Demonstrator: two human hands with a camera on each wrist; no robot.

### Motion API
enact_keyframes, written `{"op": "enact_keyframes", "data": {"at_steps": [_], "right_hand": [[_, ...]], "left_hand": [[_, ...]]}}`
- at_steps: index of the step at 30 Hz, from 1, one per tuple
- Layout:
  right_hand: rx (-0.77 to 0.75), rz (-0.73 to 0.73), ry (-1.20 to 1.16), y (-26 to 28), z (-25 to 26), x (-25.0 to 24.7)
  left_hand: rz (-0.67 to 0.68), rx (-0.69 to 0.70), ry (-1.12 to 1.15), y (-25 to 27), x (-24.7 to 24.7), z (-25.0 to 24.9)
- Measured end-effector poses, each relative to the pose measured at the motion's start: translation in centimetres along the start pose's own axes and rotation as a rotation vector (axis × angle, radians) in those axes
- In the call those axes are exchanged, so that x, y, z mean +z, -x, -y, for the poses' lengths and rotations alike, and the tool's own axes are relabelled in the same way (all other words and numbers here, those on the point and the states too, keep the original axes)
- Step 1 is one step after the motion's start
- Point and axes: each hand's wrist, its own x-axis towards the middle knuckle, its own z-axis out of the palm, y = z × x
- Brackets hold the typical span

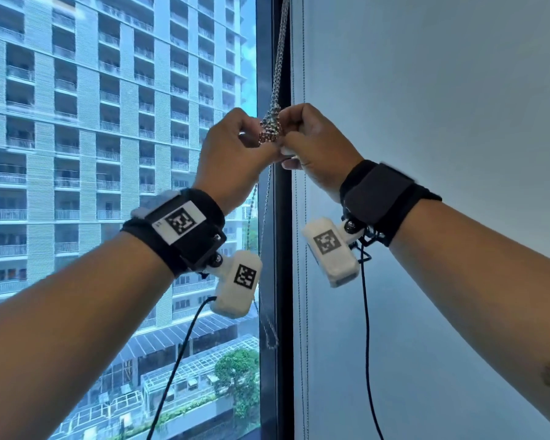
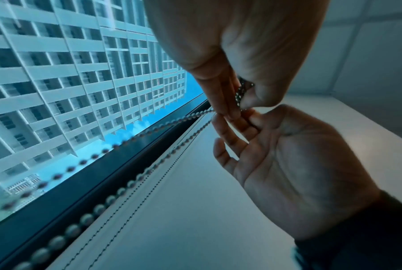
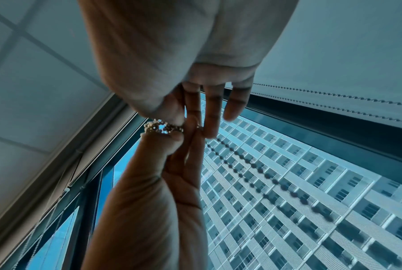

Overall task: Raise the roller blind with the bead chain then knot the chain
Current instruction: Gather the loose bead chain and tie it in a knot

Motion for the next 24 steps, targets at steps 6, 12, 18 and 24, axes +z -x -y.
{"op": "enact_keyframes", "data": {"at_steps": [6,12,18,24], "right_hand": [[0.141,-0.049,-0.172,-0.5,0.4,0.3],[0.131,-0.143,-0.027,-0.6,-1.4,1.5],[0.249,-0.141,-0.067,2.0,-4.8,1.4],[0.275,-0.087,0.024,1.1,-5.8,-0.1]], "left_hand": [[0.023,0.097,-0.198,1.3,1.1,2.4],[0.155,0.138,-0.200,3.3,1.8,4.4],[0.109,0.046,-0.228,3.3,0.2,5.7],[0.179,-0.018,-0.348,3.3,-2.6,7.7]]}}
